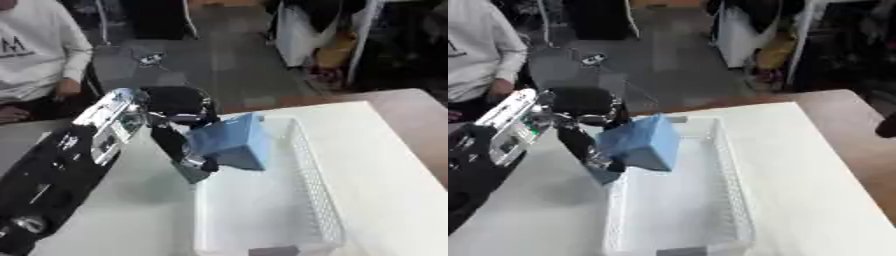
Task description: Pick up objects on the table and place them in the box.
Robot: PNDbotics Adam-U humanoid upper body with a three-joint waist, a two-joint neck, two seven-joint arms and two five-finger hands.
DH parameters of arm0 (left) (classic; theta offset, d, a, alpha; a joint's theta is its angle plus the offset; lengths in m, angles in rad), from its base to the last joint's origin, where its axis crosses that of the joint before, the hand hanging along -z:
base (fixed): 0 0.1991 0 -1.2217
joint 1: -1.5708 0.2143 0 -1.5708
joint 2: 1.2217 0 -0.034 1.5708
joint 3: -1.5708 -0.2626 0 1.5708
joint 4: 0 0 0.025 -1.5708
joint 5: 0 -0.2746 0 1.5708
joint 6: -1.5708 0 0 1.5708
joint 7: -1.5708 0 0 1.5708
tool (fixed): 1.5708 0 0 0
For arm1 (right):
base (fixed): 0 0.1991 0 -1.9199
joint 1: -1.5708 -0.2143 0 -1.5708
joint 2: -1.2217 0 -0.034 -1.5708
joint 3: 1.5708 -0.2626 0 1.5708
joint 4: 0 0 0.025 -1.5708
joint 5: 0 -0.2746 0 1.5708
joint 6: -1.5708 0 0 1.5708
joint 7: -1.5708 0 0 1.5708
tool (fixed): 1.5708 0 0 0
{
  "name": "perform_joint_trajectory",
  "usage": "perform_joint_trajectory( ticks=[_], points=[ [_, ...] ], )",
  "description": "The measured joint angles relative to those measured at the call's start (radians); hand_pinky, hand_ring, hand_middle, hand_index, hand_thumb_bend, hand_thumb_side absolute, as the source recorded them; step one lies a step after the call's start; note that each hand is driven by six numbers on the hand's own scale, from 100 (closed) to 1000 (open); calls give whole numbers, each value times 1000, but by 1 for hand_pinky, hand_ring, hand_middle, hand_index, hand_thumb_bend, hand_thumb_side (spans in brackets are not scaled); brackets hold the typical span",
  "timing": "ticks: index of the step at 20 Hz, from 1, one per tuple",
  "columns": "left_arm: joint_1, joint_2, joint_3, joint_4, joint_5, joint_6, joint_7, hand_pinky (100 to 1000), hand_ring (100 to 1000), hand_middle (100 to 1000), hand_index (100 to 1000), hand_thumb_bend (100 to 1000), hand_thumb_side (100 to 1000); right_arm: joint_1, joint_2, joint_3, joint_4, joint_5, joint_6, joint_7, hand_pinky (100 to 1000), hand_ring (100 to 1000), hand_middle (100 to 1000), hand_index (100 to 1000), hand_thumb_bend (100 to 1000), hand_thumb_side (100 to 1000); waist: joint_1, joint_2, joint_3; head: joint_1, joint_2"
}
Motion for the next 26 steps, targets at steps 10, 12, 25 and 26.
perform_joint_trajectory(
  ticks=[10, 12, 25, 26],
  points=[
    [1, -16, 30, 81, -13, -103, 125, 100, 100, 153, 463, 139, 999, -56, 0, -24, 0, -42, 39, 154, 207, 469, 507, 617, 100, 930, 18, 4, -39, 36, -1],
    [1, -22, 36, 99, -19, -120, 144, 100, 100, 200, 483, 127, 1000, -66, 0, -24, 0, -25, 49, 220, 207, 473, 512, 621, 100, 964, 21, 4, -41, 40, -2],
    [9, -31, 56, 183, -93, -156, 149, 707, 883, 872, 930, 1000, 1000, -77, 1, -31, 0, -127, 65, 403, 199, 469, 517, 627, 161, 1000, 26, 5, -49, 32, -2],
    [9, -31, 60, 187, -96, -154, 145, 752, 916, 899, 959, 1000, 1000, -77, 1, -32, 0, -141, 68, 394, 195, 466, 512, 621, 100, 1000, 26, 5, -49, 32, -2]
  ],
)
